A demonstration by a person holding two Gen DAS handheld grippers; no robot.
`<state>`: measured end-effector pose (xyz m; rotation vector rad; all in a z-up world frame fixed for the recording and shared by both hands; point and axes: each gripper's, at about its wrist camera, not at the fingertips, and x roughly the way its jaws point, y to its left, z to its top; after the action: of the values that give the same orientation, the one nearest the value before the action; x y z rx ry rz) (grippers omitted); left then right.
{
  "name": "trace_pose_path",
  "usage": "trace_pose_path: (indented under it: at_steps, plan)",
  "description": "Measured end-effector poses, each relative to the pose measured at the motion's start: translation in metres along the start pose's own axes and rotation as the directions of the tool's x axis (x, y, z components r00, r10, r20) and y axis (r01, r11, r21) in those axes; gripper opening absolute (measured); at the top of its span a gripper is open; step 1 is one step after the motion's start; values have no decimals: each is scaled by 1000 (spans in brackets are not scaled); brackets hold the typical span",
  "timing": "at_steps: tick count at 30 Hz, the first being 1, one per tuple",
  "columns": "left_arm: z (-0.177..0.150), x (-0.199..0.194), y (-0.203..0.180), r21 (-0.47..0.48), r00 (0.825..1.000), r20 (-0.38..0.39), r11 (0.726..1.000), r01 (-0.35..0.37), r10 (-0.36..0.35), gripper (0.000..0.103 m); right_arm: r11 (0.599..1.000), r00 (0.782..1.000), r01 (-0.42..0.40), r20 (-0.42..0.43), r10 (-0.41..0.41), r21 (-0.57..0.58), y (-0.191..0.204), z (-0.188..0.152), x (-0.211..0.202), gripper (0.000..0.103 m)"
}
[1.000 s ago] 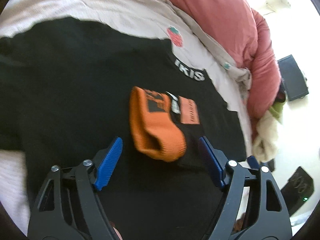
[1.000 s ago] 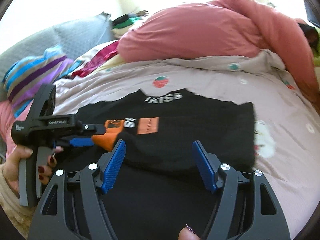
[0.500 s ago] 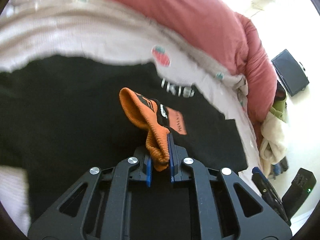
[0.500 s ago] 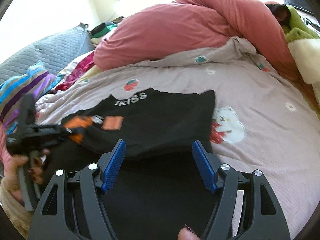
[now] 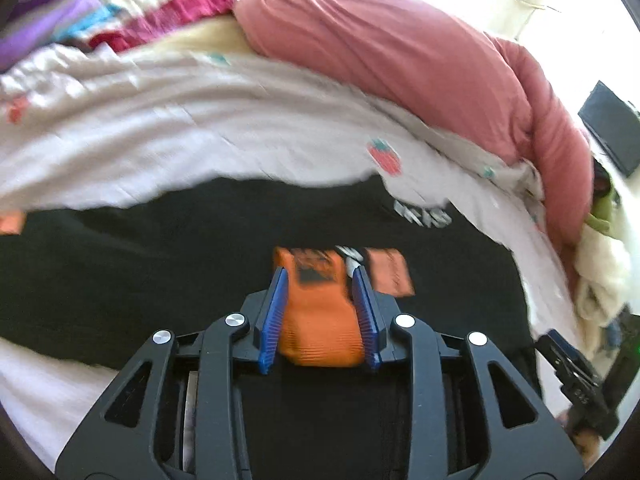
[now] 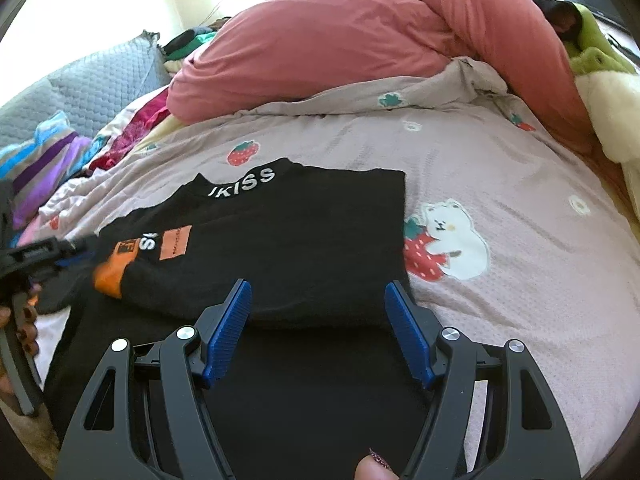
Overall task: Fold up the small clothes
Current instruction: 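Grasp the sock with the left gripper, straighten it, and release, then move the left gripper to the second orange-cuffed sock at the sleeve end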
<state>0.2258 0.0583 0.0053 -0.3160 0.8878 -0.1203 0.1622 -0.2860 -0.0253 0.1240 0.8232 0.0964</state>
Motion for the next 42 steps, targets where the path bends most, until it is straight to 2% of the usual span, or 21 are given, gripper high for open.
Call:
trace_pose_path:
  at_steps: [4,7,9,12,15,16,17,19,23,25,32,34,42]
  plan:
    - [6,-8,1,7,1000,25,1000,7,-8,25,999,1000,-21,-20,20,-42,16,9,15,68]
    - [0,-4,-16,73,999,14,997,28,-29,25,998,998,-35,-47,32,-59,27,13,28,68]
    - [-7,8,-30,109,999,-16,993,37,-35,25,998,996,-34,-79,29,-60,32,14,39,68]
    - [-18,29,-38,149,997,-73,989,18,-7,32,999,992,-18,-127,11,-51,33,10,53,68]
    - [-29,59,-29,147,983,-181,989,-16,43,42,999,985,3,-173,-10,-40,28,2,65,68]
    - [-31,62,-26,147,981,-187,989,-13,40,43,999,984,1,-178,-8,-40,26,-1,67,68]
    - [-31,61,-24,143,983,-184,990,-3,29,43,999,985,2,-175,-9,-44,26,-3,67,68]
    - [-29,56,-23,135,982,-185,991,-1,27,54,999,987,-3,-163,-4,-48,27,-5,62,68]
    - [-24,40,-19,128,989,-148,992,-2,21,58,999,991,-43,-125,39,-29,28,-1,47,73]
    - [-24,33,-15,120,991,-131,993,-2,18,64,998,994,-48,-105,45,-31,31,1,40,76]
    - [-19,10,-7,117,995,-58,991,-70,78,82,995,993,-101,-65,99,-25,46,7,24,87]
    - [-18,3,-2,103,996,-42,992,-69,74,91,993,992,-111,-61,109,-30,51,8,21,92]
    - [-12,-24,23,42,991,30,990,-131,130,93,987,989,-145,-46,142,-67,78,15,15,96]
